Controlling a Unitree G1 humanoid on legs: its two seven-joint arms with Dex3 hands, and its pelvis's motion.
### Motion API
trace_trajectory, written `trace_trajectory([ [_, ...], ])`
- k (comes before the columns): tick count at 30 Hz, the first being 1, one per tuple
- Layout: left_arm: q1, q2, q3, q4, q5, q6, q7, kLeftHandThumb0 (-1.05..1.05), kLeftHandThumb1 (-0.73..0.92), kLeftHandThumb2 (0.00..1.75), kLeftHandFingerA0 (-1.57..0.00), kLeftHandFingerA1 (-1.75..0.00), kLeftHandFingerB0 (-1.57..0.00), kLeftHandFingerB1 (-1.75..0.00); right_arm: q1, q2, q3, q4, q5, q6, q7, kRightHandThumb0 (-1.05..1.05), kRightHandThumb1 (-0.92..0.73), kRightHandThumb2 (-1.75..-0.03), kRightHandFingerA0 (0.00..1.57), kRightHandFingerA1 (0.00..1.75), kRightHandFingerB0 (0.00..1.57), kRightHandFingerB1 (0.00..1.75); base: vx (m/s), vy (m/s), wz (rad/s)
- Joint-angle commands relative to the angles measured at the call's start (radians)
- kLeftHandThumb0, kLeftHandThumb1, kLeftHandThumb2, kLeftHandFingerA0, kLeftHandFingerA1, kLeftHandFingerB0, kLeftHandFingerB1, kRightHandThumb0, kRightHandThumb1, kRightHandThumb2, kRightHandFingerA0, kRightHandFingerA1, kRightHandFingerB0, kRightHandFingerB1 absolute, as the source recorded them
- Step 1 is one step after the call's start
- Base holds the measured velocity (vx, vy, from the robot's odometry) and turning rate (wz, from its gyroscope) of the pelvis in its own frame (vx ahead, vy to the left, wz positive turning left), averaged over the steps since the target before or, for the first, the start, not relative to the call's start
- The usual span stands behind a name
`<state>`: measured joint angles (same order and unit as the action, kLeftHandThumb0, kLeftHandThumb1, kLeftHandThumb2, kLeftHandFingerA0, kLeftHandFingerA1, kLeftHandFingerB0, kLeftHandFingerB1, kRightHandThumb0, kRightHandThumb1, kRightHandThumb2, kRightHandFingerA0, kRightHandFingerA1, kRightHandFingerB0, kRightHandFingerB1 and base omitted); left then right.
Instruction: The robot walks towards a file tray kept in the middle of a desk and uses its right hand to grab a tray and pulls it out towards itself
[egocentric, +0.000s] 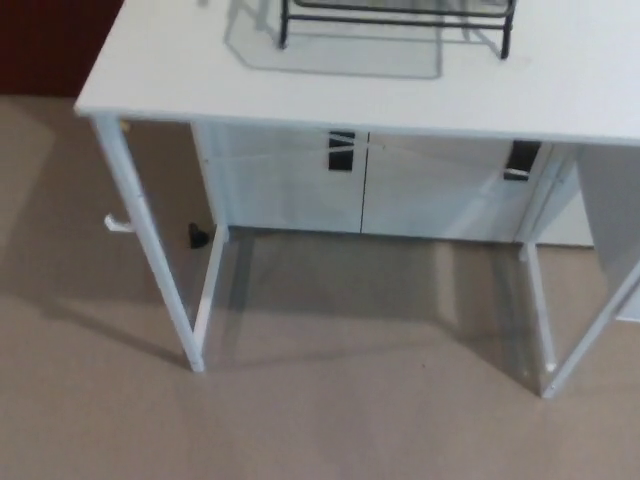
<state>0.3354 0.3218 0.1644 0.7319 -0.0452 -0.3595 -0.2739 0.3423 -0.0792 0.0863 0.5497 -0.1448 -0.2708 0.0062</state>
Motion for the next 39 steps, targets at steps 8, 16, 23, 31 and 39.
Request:
trace_trajectory([
  [8, 0.0, 0.02, -0.002, -0.027, 0.03, -0.033, 0.027, -0.42, 0.32, 0.61, -0.5, -0.47, -0.35, -0.43, -0.015, -0.023, 0.005, -0.029, -0.006, 0.013, 0.001, -0.35, -0.54, -1.03, 0.45, 0.77, 0.16, 0.58, 0.23, -0.107, -0.02],
  [16, 0.001, 0.021, -0.005, -0.025, 0.036, -0.063, 0.03, -0.44, 0.32, 0.62, -0.5, -0.48, -0.34, -0.44, -0.035, -0.022, 0.003, -0.01, -0.005, 0.015, -0.001, -0.35, -0.54, -1.03, 0.47, 0.78, 0.17, 0.58, 0.32, 0.161, -0.09],
  [23, 0.009, 0.017, -0.002, -0.056, 0.029, -0.035, 0.031, -0.42, 0.32, 0.62, -0.51, -0.48, -0.35, -0.44, -0.039, -0.028, 0.007, -0.011, -0.016, 0.01, -0.002, -0.36, -0.54, -1.04, 0.49, 0.81, 0.18, 0.59, 0.22, 0.017, 0.1],
  [31, 0.015, 0.02, 0.01, -0.047, 0.021, -0.04, 0.023, -0.42, 0.32, 0.61, -0.5, -0.48, -0.35, -0.44, -0.044, -0.022, 0.017, -0.014, -0.019, 0.022, -0.005, -0.34, -0.54, -1.03, 0.48, 0.8, 0.17, 0.58, 0.25, -0.161, 0.08],
  [39, 0.029, 0.011, 0.003, -0.068, 0.025, -0.052, 0.018, -0.42, 0.32, 0.61, -0.52, -0.48, -0.36, -0.44, -0.056, -0.021, 0.015, -0.008, -0.006, 0.024, 0.005, -0.33, -0.55, -1.03, 0.44, 0.76, 0.17, 0.58, 0.1, -0.04, -0.1],
])
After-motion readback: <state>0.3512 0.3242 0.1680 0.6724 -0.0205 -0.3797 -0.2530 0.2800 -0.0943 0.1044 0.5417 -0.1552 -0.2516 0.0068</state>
